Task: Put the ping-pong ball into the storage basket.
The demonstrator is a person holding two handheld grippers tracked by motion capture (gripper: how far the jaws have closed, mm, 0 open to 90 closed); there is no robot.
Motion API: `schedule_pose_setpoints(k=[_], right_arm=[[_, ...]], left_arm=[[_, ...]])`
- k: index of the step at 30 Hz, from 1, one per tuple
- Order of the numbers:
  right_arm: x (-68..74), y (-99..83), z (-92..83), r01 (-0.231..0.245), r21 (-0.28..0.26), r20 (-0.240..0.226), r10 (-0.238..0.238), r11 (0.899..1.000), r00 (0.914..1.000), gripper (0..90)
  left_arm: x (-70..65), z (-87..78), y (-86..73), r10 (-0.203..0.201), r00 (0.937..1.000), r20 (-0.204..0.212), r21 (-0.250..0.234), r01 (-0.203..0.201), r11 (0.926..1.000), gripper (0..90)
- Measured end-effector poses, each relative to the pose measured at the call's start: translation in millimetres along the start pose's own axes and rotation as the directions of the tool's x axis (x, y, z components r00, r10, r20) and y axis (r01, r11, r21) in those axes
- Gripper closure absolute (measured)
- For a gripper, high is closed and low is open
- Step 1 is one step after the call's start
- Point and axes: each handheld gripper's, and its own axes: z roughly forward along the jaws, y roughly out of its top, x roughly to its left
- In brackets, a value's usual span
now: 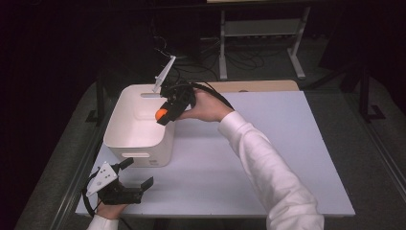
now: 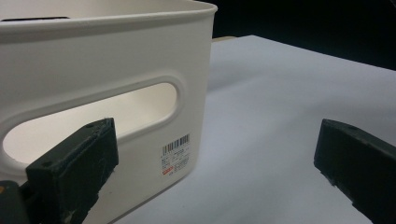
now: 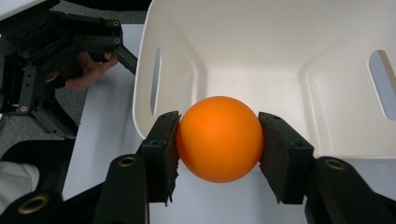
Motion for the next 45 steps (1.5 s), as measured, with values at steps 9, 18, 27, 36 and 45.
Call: schedule_pose_setpoints(k=[9,18,27,36,45], right_arm=[[-5.8,4.6,8.0,0.001,0.007,0.006,-0.001,1.000,1.0000,48.9],[-9.6,9.5,16.8,-0.004,0.002,-0.003,0.004,1.000,1.0000,48.9],[-11.9,16.6,29.9,0.002,0.009,-0.013,-0.001,1.000,0.9999,48.9],[-13.6,19.5,48.8,-0.004,0.024,-0.041,0.005,1.000,0.9992,48.8],[-13.0,20.3,56.2,-0.012,0.017,-0.058,0.013,1.000,0.9982,40.7]], left_arm=[[-0.2,-0.9,0.3,-0.004,1.0000,-0.004,-0.004,0.004,1.0000,0.0],[-0.2,-0.6,0.2,-0.003,1.0000,-0.004,-0.003,0.003,1.0000,0.0],[-0.7,-0.4,0.0,-0.003,1.0000,0.002,-0.003,0.003,1.0000,0.0],[-1.2,-0.2,0.1,-0.001,1.0000,0.007,-0.005,0.001,1.0000,0.0],[-1.4,-0.1,0.1,-0.002,1.0000,0.008,-0.003,0.002,1.0000,0.0]])
